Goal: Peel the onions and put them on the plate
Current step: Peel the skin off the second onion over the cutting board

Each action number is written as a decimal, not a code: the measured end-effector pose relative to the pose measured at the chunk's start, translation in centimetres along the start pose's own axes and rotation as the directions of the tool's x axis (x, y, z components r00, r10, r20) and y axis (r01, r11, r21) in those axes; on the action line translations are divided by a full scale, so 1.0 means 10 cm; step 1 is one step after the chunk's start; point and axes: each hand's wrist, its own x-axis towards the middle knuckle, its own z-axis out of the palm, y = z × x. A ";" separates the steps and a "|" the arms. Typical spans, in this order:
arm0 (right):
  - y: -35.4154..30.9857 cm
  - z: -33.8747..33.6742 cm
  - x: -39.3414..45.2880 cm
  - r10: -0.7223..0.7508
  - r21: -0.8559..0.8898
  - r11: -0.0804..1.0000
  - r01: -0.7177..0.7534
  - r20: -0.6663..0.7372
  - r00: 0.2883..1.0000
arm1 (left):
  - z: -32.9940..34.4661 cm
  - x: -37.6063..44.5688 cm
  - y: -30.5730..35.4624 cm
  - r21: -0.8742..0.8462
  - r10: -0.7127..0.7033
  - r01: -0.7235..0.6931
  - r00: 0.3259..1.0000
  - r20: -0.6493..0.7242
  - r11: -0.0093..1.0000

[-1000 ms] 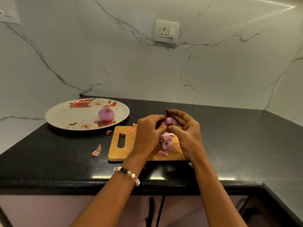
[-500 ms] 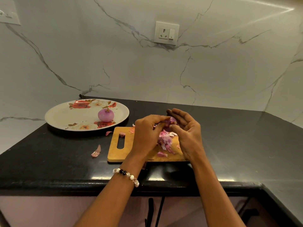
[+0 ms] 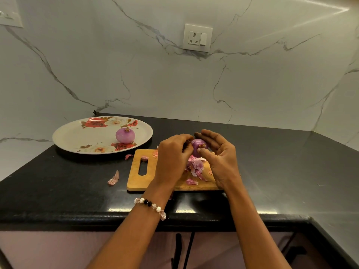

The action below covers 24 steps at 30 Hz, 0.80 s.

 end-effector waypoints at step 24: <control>0.11 0.05 0.04 -0.129 -0.306 0.940 0.151 0.091 0.988 | 0.03 0.02 -0.01 0.093 -0.190 0.191 0.982 -0.013 0.977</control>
